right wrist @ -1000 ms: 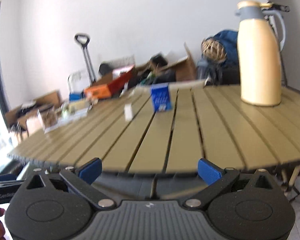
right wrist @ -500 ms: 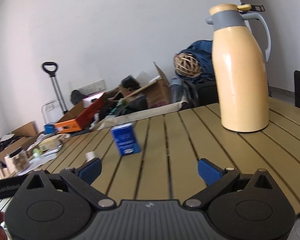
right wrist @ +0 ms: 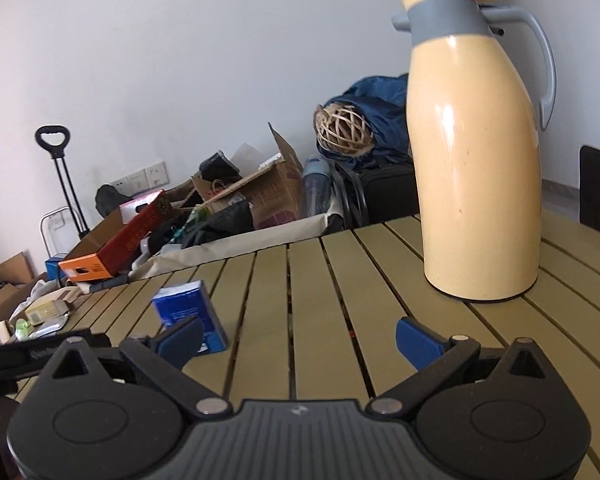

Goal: Collect trash
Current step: 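Grasp the small white block on the table with the left tool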

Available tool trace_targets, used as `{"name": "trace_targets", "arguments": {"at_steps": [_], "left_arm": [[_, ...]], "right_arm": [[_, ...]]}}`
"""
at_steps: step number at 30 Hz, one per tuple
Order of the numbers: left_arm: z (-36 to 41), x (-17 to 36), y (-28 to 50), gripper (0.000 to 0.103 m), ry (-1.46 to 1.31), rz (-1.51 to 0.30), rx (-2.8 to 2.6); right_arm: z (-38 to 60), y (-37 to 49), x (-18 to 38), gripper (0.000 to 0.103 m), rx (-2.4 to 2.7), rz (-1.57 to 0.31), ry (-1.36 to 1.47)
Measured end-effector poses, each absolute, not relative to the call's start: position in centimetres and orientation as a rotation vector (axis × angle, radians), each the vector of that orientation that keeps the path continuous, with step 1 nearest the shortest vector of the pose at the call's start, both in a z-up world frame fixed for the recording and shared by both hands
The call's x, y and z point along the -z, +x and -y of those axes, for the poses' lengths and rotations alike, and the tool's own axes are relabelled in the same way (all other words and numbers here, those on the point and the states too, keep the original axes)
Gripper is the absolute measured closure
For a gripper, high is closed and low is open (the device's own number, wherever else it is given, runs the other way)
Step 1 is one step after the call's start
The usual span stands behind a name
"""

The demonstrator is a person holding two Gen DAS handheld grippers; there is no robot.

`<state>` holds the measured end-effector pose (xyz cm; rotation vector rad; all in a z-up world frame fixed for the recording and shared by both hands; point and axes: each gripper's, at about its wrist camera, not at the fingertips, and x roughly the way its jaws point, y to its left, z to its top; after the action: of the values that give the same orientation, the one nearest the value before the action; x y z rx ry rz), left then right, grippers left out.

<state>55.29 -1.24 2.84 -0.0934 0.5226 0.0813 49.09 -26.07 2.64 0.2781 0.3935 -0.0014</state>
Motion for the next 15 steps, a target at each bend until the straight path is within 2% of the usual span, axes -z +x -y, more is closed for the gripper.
{"name": "trace_targets", "arguments": {"at_steps": [5,7,10,13,15], "left_arm": [[1.6,-2.0,57.8,0.038,-0.087,-0.591,-0.078],[1.5,-1.7,58.4,0.04,-0.101,-0.622,-0.074],[1.5,-1.4,59.2,0.049,-0.115,-0.653,-0.068],[1.5,-1.0,59.8,0.063,-0.122,-0.683,-0.057],[1.4,-0.7,60.0,0.077,-0.132,-0.704,-0.051]], "right_arm": [[26.8,50.0,-2.1,0.0,0.044,-0.409,0.312],[27.0,50.1,-1.9,0.0,0.058,-0.413,0.317],[27.1,50.0,-1.7,0.0,0.077,-0.41,0.322],[27.0,49.7,-1.7,0.0,0.081,-0.403,0.322],[26.8,49.7,-1.6,0.0,0.08,-0.408,0.321]]}}
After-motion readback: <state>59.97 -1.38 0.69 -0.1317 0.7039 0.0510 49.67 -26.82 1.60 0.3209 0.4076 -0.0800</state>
